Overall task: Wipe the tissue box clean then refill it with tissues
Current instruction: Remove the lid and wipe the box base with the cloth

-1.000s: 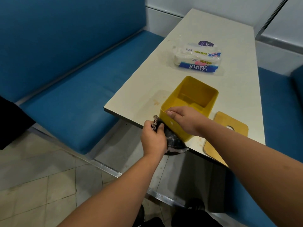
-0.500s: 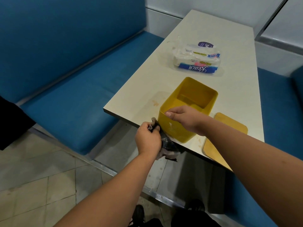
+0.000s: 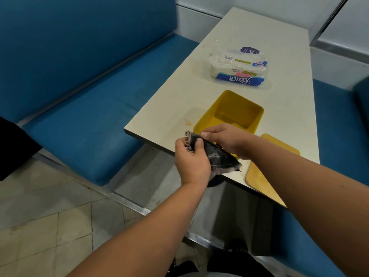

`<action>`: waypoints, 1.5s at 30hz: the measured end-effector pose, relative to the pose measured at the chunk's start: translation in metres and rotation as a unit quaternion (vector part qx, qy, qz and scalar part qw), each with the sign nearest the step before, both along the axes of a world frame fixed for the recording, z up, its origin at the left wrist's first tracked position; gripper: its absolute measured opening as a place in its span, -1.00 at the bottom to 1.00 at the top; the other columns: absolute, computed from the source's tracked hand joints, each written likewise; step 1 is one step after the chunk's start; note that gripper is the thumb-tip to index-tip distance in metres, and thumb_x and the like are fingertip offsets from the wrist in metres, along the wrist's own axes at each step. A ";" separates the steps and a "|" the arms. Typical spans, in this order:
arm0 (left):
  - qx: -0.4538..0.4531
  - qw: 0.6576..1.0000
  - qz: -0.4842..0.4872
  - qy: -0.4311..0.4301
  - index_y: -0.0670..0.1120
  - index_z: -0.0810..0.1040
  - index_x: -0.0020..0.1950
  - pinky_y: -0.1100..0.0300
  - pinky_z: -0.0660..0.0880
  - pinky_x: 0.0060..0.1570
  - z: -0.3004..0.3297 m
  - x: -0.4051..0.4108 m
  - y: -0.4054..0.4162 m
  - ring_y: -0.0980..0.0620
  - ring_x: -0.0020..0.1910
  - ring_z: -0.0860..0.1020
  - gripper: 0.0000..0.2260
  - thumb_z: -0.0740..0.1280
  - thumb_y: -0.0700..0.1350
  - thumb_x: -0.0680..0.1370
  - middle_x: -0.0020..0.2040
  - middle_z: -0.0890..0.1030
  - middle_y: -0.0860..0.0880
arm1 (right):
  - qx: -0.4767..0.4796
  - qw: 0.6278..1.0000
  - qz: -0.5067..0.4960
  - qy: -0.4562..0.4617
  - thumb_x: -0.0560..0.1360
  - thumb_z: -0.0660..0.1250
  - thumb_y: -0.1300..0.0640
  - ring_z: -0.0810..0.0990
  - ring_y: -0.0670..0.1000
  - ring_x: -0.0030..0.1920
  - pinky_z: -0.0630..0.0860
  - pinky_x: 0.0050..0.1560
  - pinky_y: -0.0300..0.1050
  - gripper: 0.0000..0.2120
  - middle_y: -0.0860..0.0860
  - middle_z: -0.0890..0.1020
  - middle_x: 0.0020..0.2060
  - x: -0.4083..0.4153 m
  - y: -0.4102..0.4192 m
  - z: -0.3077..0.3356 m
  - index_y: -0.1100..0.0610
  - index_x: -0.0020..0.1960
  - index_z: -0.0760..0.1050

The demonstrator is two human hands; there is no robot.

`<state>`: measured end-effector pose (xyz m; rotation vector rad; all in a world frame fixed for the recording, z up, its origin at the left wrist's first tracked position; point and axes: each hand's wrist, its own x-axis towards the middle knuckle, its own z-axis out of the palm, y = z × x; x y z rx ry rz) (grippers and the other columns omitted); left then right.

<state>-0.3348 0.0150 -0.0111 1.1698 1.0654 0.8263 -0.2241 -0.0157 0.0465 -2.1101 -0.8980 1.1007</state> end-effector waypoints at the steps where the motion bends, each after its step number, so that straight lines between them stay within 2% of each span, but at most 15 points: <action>1: 0.008 1.000 -0.018 -0.002 0.05 0.42 -0.10 0.25 0.51 -0.15 0.001 0.000 -0.008 0.19 -0.21 0.55 -0.86 0.36 -0.12 0.56 -0.16 0.58 0.05 | -0.001 1.000 0.002 -0.004 0.59 0.25 -0.01 0.61 0.00 -0.04 0.49 -0.07 -0.13 -0.74 0.00 0.66 -0.09 0.001 0.000 0.000 0.11 0.11 0.62; 4: 0.006 0.998 -0.058 -0.015 0.06 0.41 -0.15 0.39 0.45 -0.25 0.000 -0.001 -0.025 0.25 -0.27 0.54 -0.82 0.37 -0.14 0.56 -0.19 0.57 0.06 | -0.003 1.000 0.002 -0.023 0.59 0.25 -0.01 0.54 0.03 0.12 0.41 0.15 -0.06 -0.72 0.01 0.63 0.04 0.000 0.000 0.000 0.12 0.18 0.59; 5: 0.008 0.999 -0.048 -0.012 0.06 0.41 -0.15 0.36 0.47 -0.23 -0.003 0.000 -0.021 0.23 -0.26 0.54 -0.82 0.37 -0.14 0.55 -0.19 0.58 0.05 | -0.004 1.000 0.004 -0.026 0.59 0.25 -0.01 0.54 0.02 0.12 0.42 0.16 -0.05 -0.73 0.00 0.63 0.04 0.001 0.001 -0.001 0.10 0.17 0.59; 8: -0.009 1.000 0.002 -0.014 0.05 0.42 -0.08 0.14 0.55 -0.09 -0.005 0.003 -0.008 0.12 -0.18 0.57 -0.87 0.36 -0.11 0.56 -0.14 0.60 0.01 | -0.005 1.000 0.009 -0.029 0.60 0.24 -0.03 0.57 -0.01 0.02 0.48 -0.01 -0.10 -0.77 -0.01 0.64 -0.01 -0.001 -0.001 0.001 0.05 0.09 0.60; 11: -0.003 0.999 -0.027 -0.041 0.07 0.45 -0.07 0.14 0.57 -0.03 -0.004 0.002 -0.021 0.11 -0.13 0.59 -0.86 0.36 -0.14 0.56 -0.09 0.62 -0.02 | 0.002 0.999 0.011 -0.046 0.60 0.23 -0.01 0.58 0.06 0.02 0.48 -0.03 -0.11 -0.73 0.05 0.65 -0.01 -0.001 -0.001 0.000 0.12 0.12 0.59; 14: -0.002 0.992 -0.122 -0.026 0.09 0.50 -0.05 0.21 0.56 -0.03 -0.014 -0.006 -0.032 0.13 -0.09 0.61 -0.86 0.37 -0.16 0.55 -0.06 0.64 0.01 | 0.002 0.999 0.001 -0.045 0.60 0.23 -0.01 0.48 0.00 0.18 0.34 0.12 -0.17 -0.65 0.05 0.57 0.19 -0.002 -0.001 -0.003 0.13 0.30 0.51; 18: -0.005 0.998 -0.058 0.034 0.08 0.46 -0.12 0.17 0.52 -0.11 -0.034 -0.024 -0.012 0.17 -0.15 0.59 -0.84 0.36 -0.16 0.56 -0.14 0.62 0.06 | -0.001 0.999 0.005 -0.038 0.60 0.22 -0.03 0.38 0.05 0.37 0.27 0.19 -0.16 -0.59 0.06 0.45 0.37 0.000 -0.001 -0.005 0.12 0.39 0.43; 20: 0.015 0.998 -0.056 0.024 0.08 0.45 -0.12 0.19 0.50 -0.15 -0.038 -0.029 -0.005 0.15 -0.17 0.59 -0.83 0.35 -0.17 0.56 -0.16 0.61 0.05 | -0.002 0.999 0.007 -0.035 0.60 0.22 -0.03 0.37 0.06 0.39 0.27 0.20 -0.15 -0.58 0.07 0.44 0.39 0.000 -0.001 -0.006 0.12 0.39 0.42; 23: 0.079 0.990 -0.119 0.004 0.08 0.49 -0.08 0.16 0.54 -0.16 -0.036 -0.024 -0.001 0.05 -0.15 0.60 -0.89 0.37 -0.12 0.53 -0.14 0.61 -0.01 | 0.003 0.999 0.013 -0.046 0.60 0.22 -0.03 0.39 0.05 0.37 0.27 0.20 -0.15 -0.61 0.06 0.47 0.36 0.000 -0.001 -0.007 0.12 0.36 0.45; 25: 0.122 0.982 -0.142 0.019 0.08 0.51 -0.05 0.25 0.53 -0.13 -0.035 -0.018 0.002 0.10 -0.11 0.58 -0.90 0.38 -0.11 0.52 -0.10 0.61 0.01 | 0.005 0.999 0.013 -0.048 0.60 0.21 -0.02 0.40 0.05 0.35 0.27 0.20 -0.13 -0.63 0.07 0.49 0.33 0.000 0.000 -0.007 0.12 0.34 0.48; 27: 0.135 0.984 -0.115 0.033 0.03 0.51 -0.02 0.39 0.45 -0.16 -0.036 -0.015 0.008 0.19 -0.12 0.55 -0.90 0.38 -0.15 0.53 -0.08 0.60 0.01 | 0.004 0.999 0.013 -0.047 0.60 0.21 -0.02 0.39 0.05 0.37 0.26 0.21 -0.14 -0.62 0.06 0.48 0.35 0.000 0.000 -0.007 0.12 0.34 0.47; 32: 0.115 0.986 -0.119 0.016 0.04 0.52 -0.01 0.20 0.54 -0.10 -0.037 -0.013 0.002 0.07 -0.09 0.59 -0.91 0.37 -0.14 0.54 -0.08 0.61 0.01 | 0.004 0.999 0.009 -0.047 0.61 0.21 -0.01 0.37 0.06 0.38 0.25 0.21 -0.14 -0.63 0.07 0.47 0.35 -0.002 -0.001 -0.006 0.12 0.35 0.47; 37: 0.110 0.989 -0.097 0.019 0.06 0.51 -0.03 0.23 0.53 -0.12 -0.039 -0.013 0.006 0.13 -0.11 0.57 -0.89 0.38 -0.14 0.54 -0.09 0.61 0.02 | 0.004 0.999 0.011 -0.048 0.61 0.20 0.00 0.38 0.04 0.36 0.26 0.21 -0.16 -0.64 0.06 0.48 0.34 -0.002 -0.001 -0.006 0.12 0.34 0.48; 41: 0.120 0.985 -0.127 0.011 0.10 0.51 -0.06 0.22 0.55 -0.12 -0.035 -0.011 -0.002 0.08 -0.10 0.58 -0.88 0.37 -0.13 0.55 -0.10 0.61 0.03 | -0.001 0.998 0.011 -0.061 0.61 0.20 -0.02 0.39 0.05 0.36 0.26 0.23 -0.15 -0.63 0.07 0.48 0.34 -0.002 0.000 -0.006 0.12 0.35 0.47; 45: 0.025 0.998 -0.047 0.033 0.10 0.46 -0.12 0.16 0.53 -0.10 -0.044 -0.016 0.007 0.09 -0.11 0.59 -0.84 0.36 -0.15 0.56 -0.13 0.61 0.05 | -0.004 0.998 0.015 -0.055 0.61 0.20 -0.03 0.37 0.06 0.39 0.27 0.25 -0.14 -0.59 0.07 0.44 0.38 -0.003 -0.001 -0.007 0.13 0.39 0.42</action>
